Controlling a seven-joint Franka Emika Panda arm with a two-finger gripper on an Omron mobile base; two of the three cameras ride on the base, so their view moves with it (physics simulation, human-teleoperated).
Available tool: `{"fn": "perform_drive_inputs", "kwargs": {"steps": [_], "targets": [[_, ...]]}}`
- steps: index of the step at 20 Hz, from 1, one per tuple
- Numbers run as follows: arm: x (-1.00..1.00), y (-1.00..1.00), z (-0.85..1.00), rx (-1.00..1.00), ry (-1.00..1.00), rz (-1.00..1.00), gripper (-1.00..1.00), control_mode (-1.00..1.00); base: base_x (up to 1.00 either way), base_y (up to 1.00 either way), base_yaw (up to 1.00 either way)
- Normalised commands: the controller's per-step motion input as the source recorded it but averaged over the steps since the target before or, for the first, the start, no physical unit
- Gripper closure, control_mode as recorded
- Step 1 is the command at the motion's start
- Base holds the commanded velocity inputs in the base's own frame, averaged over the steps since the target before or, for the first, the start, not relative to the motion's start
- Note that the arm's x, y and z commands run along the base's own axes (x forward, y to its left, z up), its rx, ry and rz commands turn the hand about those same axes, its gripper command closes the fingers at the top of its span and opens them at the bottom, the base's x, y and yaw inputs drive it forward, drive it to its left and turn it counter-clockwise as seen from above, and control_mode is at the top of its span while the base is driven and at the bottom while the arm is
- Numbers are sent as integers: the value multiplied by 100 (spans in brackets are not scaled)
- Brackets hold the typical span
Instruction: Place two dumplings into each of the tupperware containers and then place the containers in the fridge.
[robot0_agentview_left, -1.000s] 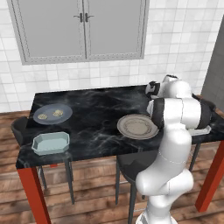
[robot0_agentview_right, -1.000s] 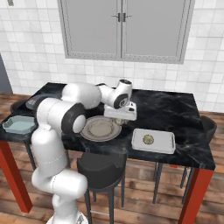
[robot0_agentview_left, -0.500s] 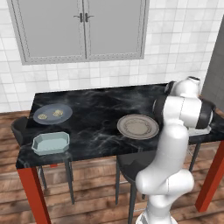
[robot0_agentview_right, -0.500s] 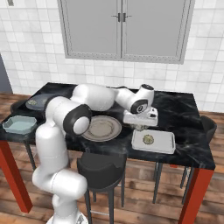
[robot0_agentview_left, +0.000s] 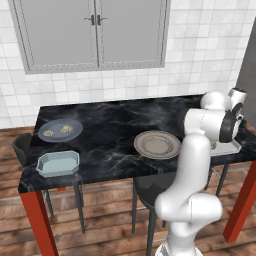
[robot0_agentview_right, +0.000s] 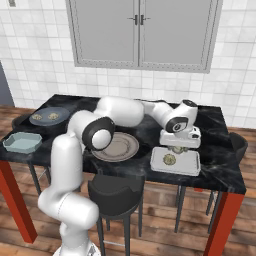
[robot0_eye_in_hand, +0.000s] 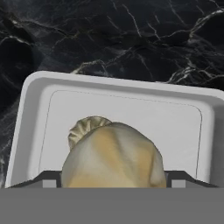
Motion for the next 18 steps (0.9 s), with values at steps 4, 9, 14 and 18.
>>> {"fn": "perform_drive_inputs", "kwargs": {"steps": [4, 9, 14, 18], "targets": [[-8, -31, -35, 0, 0, 0, 100, -100, 0, 0, 0], [-6, -7, -33, 0, 0, 0, 100, -100, 0, 0, 0], [8, -7, -13, 0, 0, 0, 100, -100, 0, 0, 0], [13, 0, -17, 0, 0, 0, 100, -100, 0, 0, 0]]}}
